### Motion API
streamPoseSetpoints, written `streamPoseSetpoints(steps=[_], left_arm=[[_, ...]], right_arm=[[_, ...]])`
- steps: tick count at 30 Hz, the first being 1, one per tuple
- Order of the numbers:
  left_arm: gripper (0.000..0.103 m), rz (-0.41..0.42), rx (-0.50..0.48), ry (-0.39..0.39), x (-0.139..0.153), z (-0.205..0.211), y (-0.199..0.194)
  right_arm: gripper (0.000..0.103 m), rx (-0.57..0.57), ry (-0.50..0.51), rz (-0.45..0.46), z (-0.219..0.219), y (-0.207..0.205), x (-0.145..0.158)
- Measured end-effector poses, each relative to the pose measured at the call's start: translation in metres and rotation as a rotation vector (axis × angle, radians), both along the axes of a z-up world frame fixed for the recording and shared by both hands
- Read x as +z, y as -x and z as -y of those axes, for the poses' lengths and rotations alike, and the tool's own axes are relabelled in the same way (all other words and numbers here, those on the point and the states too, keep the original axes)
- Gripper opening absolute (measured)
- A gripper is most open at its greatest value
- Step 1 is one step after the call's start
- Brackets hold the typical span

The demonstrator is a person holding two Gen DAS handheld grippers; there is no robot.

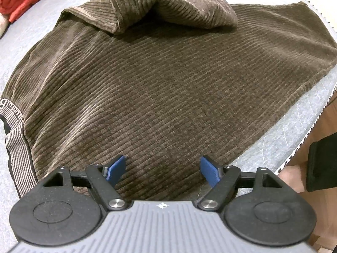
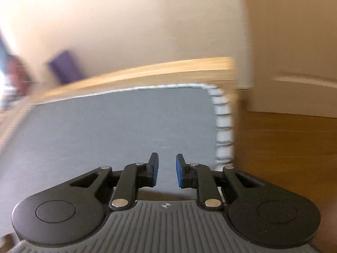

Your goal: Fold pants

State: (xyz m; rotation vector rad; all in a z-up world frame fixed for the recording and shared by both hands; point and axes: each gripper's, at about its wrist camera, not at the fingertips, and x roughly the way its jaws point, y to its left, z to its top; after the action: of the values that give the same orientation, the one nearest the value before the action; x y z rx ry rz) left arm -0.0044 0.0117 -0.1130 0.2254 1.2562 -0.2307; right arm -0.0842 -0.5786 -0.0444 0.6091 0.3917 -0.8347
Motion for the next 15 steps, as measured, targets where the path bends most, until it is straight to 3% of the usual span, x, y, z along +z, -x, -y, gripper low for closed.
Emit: streamPoseSetpoints(steps=[3, 5, 7, 15], left_arm=[[0.082, -0.003, -0.007, -0.001, -0.001, 0.002, -0.001], [0.082, -0.006, -0.01, 0.0, -0.002, 0.003, -0.001], [0.082, -0.007, -0.01, 0.003, -0.002, 0.004, -0.002], [0.084, -0.005, 0.006, 0.023, 0.001, 0.001, -0.008]], right_arm=[[0.028, 0.199, -0.062, 0.022, -0.013, -0.029, -0.005], [0.04, 0.273, -0.055, 0.006, -0.026, -0.049, -0.008], [0.05, 0.298, -0.054, 0.011, -0.032, -0.062, -0.009], [0.059, 0.297, -0.115, -0.015, -0.013, -0.111, -0.035]])
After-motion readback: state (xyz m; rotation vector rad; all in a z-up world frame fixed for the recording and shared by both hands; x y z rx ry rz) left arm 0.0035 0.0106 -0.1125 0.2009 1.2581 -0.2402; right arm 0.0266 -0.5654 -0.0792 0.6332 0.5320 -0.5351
